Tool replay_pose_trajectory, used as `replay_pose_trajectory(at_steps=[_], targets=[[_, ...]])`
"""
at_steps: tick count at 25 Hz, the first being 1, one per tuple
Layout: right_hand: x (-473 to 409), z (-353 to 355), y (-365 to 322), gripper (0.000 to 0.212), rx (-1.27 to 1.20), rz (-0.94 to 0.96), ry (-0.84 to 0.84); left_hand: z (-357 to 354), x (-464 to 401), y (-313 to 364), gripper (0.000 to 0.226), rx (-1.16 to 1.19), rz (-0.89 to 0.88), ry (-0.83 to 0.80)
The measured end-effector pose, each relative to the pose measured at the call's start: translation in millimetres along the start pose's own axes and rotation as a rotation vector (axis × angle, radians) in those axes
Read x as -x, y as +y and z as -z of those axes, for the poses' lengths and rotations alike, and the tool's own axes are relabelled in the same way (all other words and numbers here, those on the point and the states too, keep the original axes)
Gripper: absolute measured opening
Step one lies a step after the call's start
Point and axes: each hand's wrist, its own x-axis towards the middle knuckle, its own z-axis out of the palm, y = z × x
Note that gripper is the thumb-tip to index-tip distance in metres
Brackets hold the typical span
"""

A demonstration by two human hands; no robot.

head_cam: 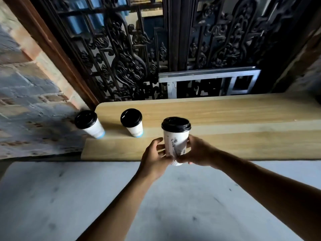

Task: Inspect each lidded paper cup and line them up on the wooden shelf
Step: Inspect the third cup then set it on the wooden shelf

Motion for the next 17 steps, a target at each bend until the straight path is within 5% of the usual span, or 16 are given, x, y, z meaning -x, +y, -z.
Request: replay_pose_trajectory(at_steps=[5,11,17], targets=[[-116,12,24,0.065,0.215,0.17,0.234,-14,-137,-19,0.045,0.147,-0.102,0.039],[-167,9,65,0.05,0.304,0.269,0.327,-23,-201,-55,0.065,-0.06,-0.332,0.056],[-170,-2,79,0.037,0.252,0.231,0.328,-24,-201,-61,0.05,-0.215,-0.353,0.128]])
